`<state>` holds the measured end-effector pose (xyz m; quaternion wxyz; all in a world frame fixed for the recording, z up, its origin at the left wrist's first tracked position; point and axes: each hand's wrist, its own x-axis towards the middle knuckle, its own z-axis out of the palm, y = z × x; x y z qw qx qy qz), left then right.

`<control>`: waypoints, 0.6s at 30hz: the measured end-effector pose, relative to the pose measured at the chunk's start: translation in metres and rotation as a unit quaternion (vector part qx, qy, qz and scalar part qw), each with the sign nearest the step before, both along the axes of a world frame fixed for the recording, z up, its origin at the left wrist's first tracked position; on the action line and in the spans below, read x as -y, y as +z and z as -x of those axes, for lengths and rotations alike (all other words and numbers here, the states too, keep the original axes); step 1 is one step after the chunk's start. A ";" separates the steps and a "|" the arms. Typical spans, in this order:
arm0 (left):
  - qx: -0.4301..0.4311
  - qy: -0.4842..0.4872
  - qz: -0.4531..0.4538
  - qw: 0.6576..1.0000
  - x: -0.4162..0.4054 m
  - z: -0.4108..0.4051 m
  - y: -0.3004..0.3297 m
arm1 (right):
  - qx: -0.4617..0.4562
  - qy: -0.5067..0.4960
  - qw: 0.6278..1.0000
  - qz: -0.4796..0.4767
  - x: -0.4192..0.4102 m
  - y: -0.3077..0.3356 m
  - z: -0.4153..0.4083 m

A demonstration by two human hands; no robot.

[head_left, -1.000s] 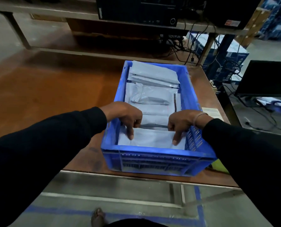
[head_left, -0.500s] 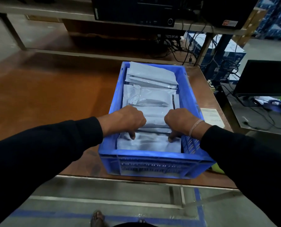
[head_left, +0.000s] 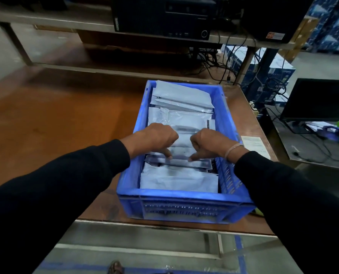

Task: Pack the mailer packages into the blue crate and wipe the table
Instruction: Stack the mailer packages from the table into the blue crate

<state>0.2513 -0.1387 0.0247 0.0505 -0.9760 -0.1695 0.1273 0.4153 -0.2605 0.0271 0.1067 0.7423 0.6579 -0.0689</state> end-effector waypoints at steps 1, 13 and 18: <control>0.043 -0.007 -0.002 0.999 -0.004 0.000 0.002 | -0.019 -0.002 0.998 -0.058 -0.001 0.004 -0.003; 0.096 0.072 0.005 0.993 -0.022 -0.010 -0.008 | -0.080 -0.078 0.993 -0.032 -0.023 -0.023 -0.014; 0.187 0.100 0.031 0.977 -0.038 -0.004 0.011 | -0.088 -0.091 0.986 -0.104 -0.022 0.006 -0.037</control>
